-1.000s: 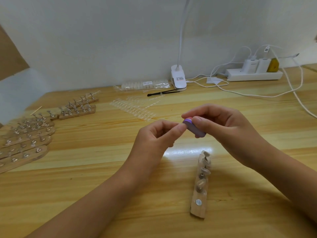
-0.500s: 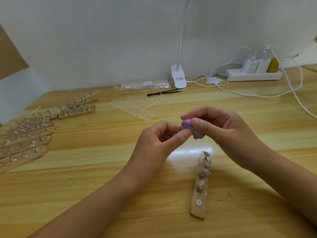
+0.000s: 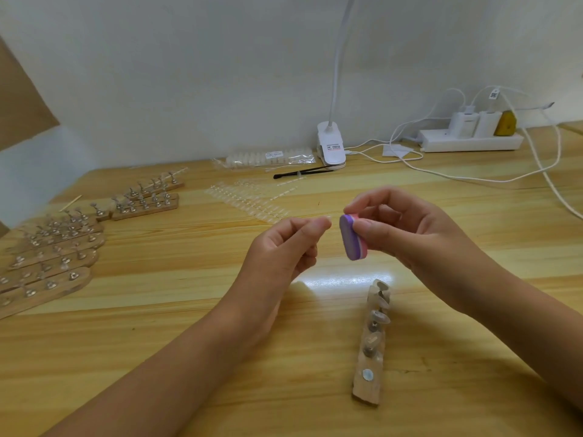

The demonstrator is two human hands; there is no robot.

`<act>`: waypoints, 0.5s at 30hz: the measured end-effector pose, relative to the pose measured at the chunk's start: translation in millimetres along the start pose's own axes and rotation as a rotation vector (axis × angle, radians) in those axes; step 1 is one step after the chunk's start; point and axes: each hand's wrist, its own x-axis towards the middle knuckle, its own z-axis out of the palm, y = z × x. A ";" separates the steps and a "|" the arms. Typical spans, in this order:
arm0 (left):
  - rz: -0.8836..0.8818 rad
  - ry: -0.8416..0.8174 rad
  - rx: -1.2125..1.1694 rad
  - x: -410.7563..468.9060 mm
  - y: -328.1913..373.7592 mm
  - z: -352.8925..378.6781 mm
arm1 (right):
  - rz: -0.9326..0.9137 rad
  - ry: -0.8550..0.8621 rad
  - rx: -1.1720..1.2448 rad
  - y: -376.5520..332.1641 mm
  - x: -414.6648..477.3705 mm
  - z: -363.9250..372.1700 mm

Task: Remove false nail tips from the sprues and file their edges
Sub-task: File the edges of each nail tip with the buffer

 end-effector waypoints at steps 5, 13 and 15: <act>0.022 -0.040 0.032 -2.6 -1.3 0.8 | 0.006 0.045 0.011 0.4 0.8 -0.1; 0.079 -0.056 0.114 -2.7 -2.6 2.1 | 0.031 0.036 -0.041 1.6 0.8 2.4; 0.076 -0.050 0.119 -2.8 -2.8 2.3 | 0.006 0.073 0.001 1.4 0.9 1.7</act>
